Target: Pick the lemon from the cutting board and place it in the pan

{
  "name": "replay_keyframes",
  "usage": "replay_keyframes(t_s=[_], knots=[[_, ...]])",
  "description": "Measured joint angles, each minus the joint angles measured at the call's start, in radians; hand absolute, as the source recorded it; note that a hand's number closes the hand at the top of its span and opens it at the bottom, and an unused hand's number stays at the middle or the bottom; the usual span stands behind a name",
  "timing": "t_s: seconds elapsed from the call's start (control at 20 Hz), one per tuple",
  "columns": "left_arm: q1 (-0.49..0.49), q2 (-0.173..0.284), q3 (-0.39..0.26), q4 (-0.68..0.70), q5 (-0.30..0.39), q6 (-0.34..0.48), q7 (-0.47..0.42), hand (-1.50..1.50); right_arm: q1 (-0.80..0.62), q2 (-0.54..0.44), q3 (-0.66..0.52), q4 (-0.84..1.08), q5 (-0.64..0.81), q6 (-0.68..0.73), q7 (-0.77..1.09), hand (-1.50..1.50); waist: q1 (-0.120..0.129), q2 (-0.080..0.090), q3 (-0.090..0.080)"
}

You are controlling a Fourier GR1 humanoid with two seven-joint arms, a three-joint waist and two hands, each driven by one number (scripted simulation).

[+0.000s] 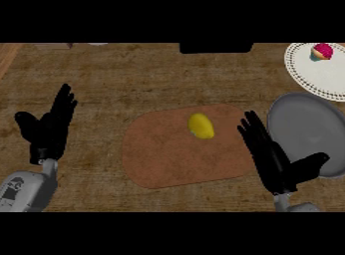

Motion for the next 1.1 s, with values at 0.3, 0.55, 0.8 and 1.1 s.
replay_keyframes(t_s=[0.3, 0.55, 0.8, 1.1], knots=[[-0.076, 0.013, -0.025, -0.035, -0.035, -0.022, -0.014, 0.0, -0.22, -0.069, 0.125, 0.041, 0.015, 0.291, 0.04, 1.5, 0.086, 0.013, -0.018], [-0.085, 0.011, -0.035, -0.046, -0.037, -0.044, -0.03, 0.0, -0.371, -0.197, 0.115, 0.098, 0.131, 0.488, -0.145, -1.5, 0.08, 0.017, -0.021], [-0.076, 0.012, -0.025, -0.05, -0.034, -0.055, -0.049, 0.0, -0.484, -0.318, 0.027, 0.226, 0.263, 0.561, -0.414, -1.5, 0.065, 0.019, -0.022], [-0.078, 0.014, -0.022, -0.05, -0.035, -0.07, -0.047, 0.0, -0.676, -0.484, 0.018, 0.352, 0.403, 0.647, -0.529, -1.5, 0.064, 0.018, -0.025]])
